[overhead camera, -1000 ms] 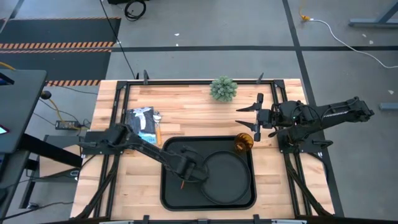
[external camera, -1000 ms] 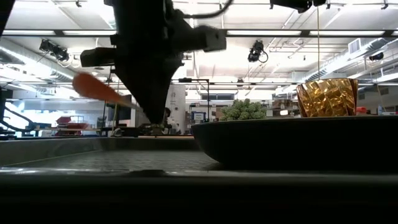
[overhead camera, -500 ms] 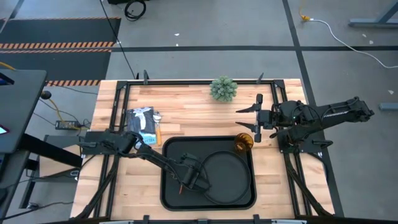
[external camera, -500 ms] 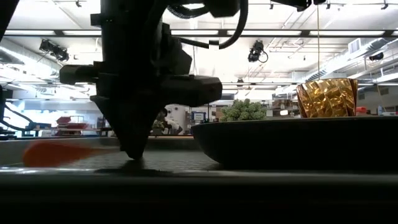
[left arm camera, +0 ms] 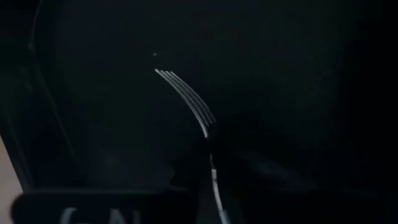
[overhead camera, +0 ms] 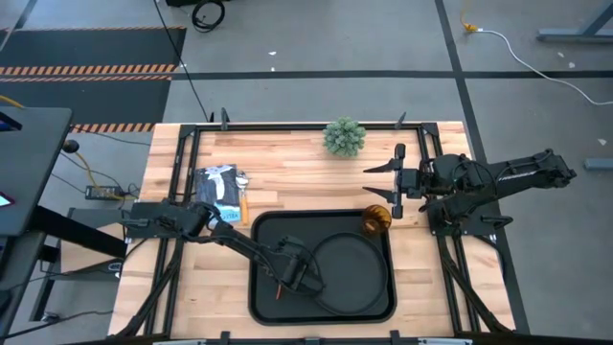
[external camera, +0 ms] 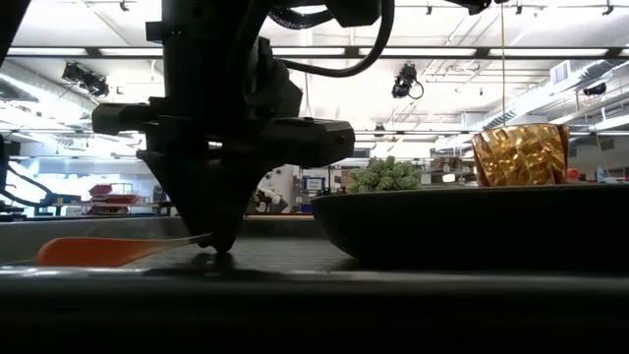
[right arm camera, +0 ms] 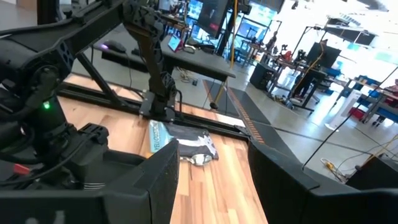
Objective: Pick and place plate/cup/fork/spoon on tray
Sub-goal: Put the orange fork on the black serving tray to the left of the black plate
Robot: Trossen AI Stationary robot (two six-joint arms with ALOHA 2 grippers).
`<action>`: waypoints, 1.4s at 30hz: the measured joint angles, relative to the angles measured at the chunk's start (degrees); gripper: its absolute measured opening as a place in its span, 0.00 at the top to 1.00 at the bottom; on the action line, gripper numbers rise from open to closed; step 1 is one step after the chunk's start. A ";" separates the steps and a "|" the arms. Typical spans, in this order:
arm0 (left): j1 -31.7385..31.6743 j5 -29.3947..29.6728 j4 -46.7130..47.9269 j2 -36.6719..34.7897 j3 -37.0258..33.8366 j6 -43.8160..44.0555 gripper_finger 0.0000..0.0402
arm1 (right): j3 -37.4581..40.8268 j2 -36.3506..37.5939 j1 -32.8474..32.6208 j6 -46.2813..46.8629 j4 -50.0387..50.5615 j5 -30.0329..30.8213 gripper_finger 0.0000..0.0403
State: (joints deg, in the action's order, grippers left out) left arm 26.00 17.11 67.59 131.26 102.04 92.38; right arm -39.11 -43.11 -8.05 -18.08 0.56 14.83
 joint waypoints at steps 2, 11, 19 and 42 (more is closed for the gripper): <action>0.04 0.23 -0.04 0.00 0.00 -0.14 0.72 | 0.00 0.02 0.02 0.10 0.32 0.00 0.51; -0.25 0.01 -0.18 -0.07 0.00 0.00 0.46 | 0.00 0.00 0.02 -1.85 -3.72 0.02 0.51; -0.48 -1.24 -0.01 -0.11 2.68 -0.24 0.44 | 0.00 0.00 0.06 -3.15 -6.04 0.00 0.51; -2.16 -3.34 22.39 -0.15 14.38 -21.34 0.45 | 0.00 -0.55 2.62 -2.48 -6.46 -3.02 0.51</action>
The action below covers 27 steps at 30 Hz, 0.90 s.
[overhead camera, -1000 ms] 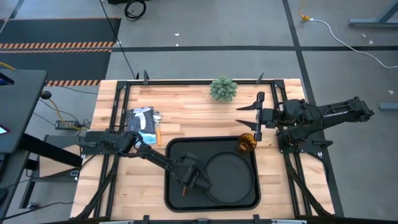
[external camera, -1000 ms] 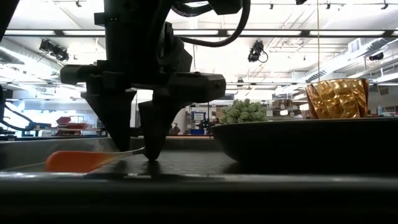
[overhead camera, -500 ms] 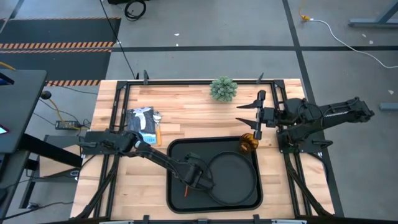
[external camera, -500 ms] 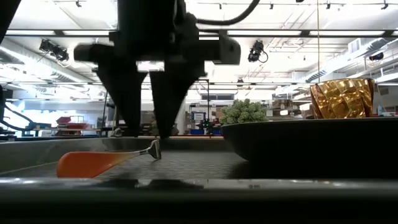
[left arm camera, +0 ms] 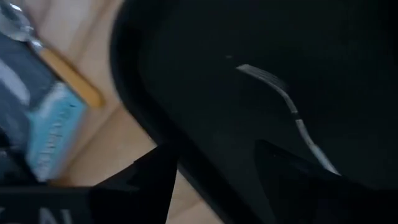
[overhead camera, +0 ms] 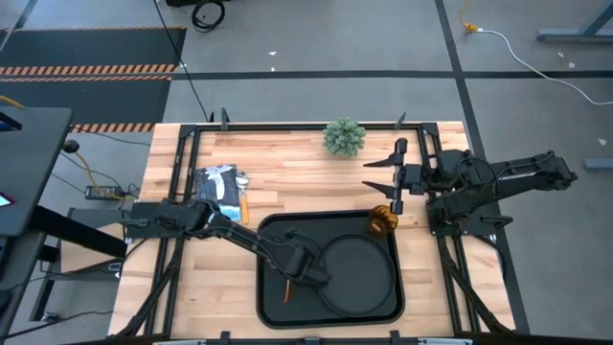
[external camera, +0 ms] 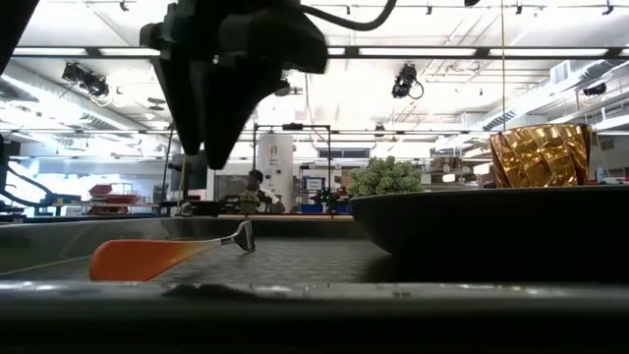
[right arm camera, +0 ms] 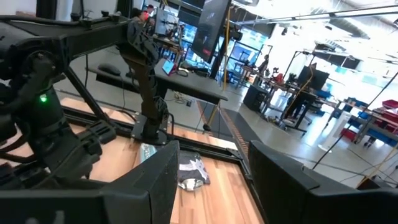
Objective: Pick and place plate/cup/fork/spoon on tray
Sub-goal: Put the orange fork on the black serving tray to the left of the black plate
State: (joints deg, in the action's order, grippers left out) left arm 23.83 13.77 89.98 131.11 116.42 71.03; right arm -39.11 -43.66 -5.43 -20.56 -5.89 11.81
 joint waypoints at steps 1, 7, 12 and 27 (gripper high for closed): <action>0.00 0.56 0.21 -0.02 0.00 -0.59 0.45 | 0.00 -0.29 0.00 0.10 -0.04 -0.02 0.51; -0.93 2.69 0.06 -0.92 -0.17 -6.69 0.46 | 0.00 -2.81 0.00 1.44 0.18 -0.10 0.51; -1.73 5.01 0.05 -1.40 -0.17 -12.12 0.48 | 0.00 -4.97 0.00 1.49 0.09 -0.11 0.51; -4.56 16.47 0.06 -1.40 -0.17 -24.17 0.59 | 0.01 -9.81 0.00 4.09 0.36 -0.08 0.51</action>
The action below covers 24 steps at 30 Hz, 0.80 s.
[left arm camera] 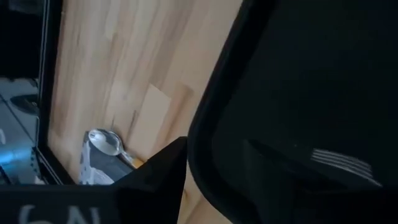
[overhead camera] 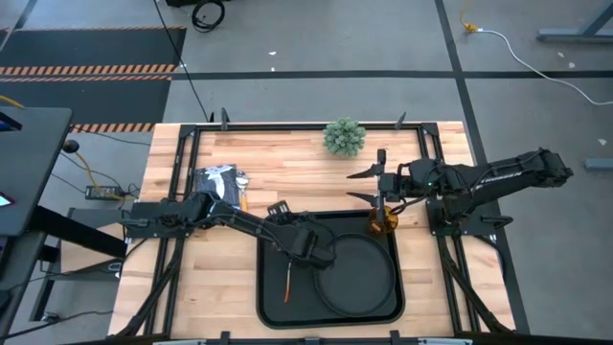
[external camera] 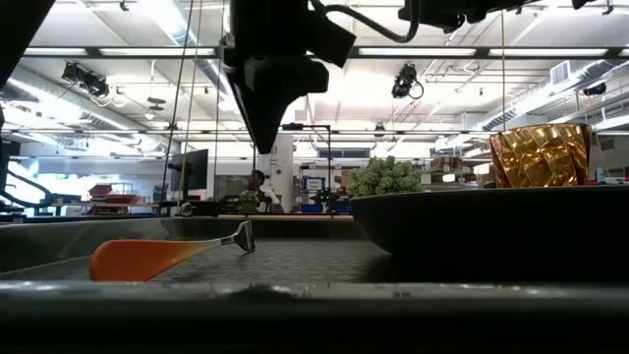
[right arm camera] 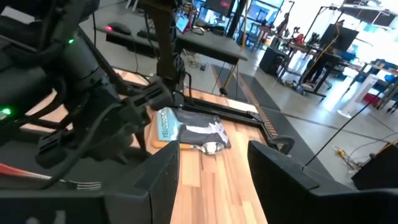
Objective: Pick and place plate/cup/fork/spoon on tray
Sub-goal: Put the orange fork on the black serving tray to the left of the black plate
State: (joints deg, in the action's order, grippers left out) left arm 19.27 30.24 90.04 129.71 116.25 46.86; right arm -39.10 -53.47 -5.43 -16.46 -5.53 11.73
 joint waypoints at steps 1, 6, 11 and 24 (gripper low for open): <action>0.31 -0.02 0.00 0.00 0.00 -1.00 0.59 | 0.01 0.05 0.00 0.01 0.07 0.01 0.51; 2.15 -1.04 -0.02 0.00 -0.02 -8.10 0.63 | -0.01 1.32 0.02 0.42 2.08 0.10 0.51; 2.14 -3.68 -0.04 -0.07 -1.82 -12.47 0.66 | -0.01 1.46 0.02 1.29 3.80 0.10 0.51; 4.24 -19.73 -9.60 -1.58 -7.03 -5.83 0.72 | -0.01 1.68 0.02 1.95 5.65 0.76 0.51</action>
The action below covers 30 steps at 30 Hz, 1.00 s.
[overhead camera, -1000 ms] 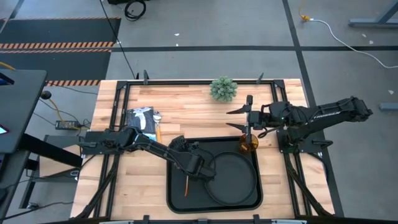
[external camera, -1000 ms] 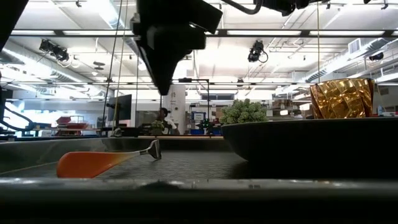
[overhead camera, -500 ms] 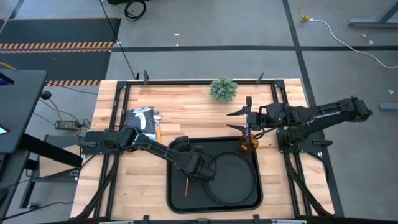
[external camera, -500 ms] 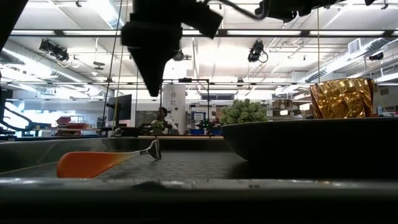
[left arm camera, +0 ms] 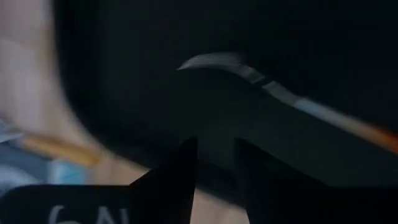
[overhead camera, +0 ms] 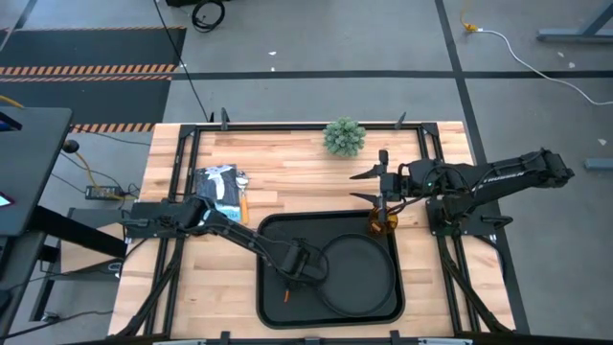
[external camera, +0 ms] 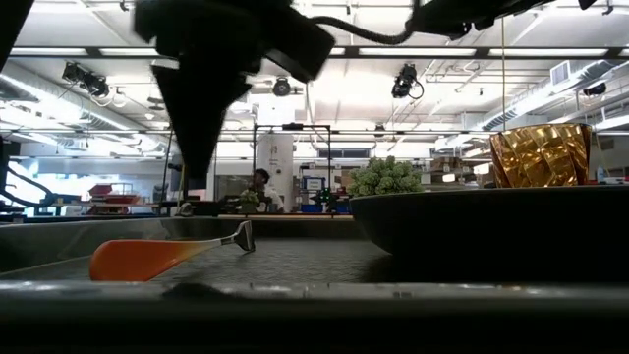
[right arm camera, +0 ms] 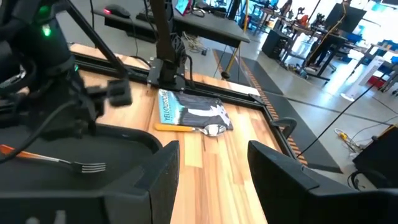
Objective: Pick and place plate/cup/fork/spoon on tray
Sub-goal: Put the orange fork on the black serving tray to the left of the black plate
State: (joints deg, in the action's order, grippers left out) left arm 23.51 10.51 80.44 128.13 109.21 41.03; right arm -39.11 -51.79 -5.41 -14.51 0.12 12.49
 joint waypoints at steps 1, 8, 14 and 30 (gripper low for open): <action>0.00 -0.74 -1.31 0.30 -0.01 0.21 0.72 | 0.00 0.00 -0.02 0.01 -0.02 0.00 0.51; -1.28 0.84 -0.75 1.21 -0.17 8.26 0.71 | 0.00 0.00 -0.02 0.67 0.38 0.00 0.51; -1.99 0.13 -3.71 1.21 -3.55 12.90 0.74 | 0.00 0.00 -0.04 0.89 0.48 -0.09 0.51; -1.97 -0.29 -7.99 1.21 -4.68 13.75 0.75 | 0.00 0.00 -0.07 1.08 0.42 -0.24 0.51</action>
State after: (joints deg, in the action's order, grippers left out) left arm 21.54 10.22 72.45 129.34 104.53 54.77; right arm -39.11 -51.79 -5.48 -13.43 0.54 12.25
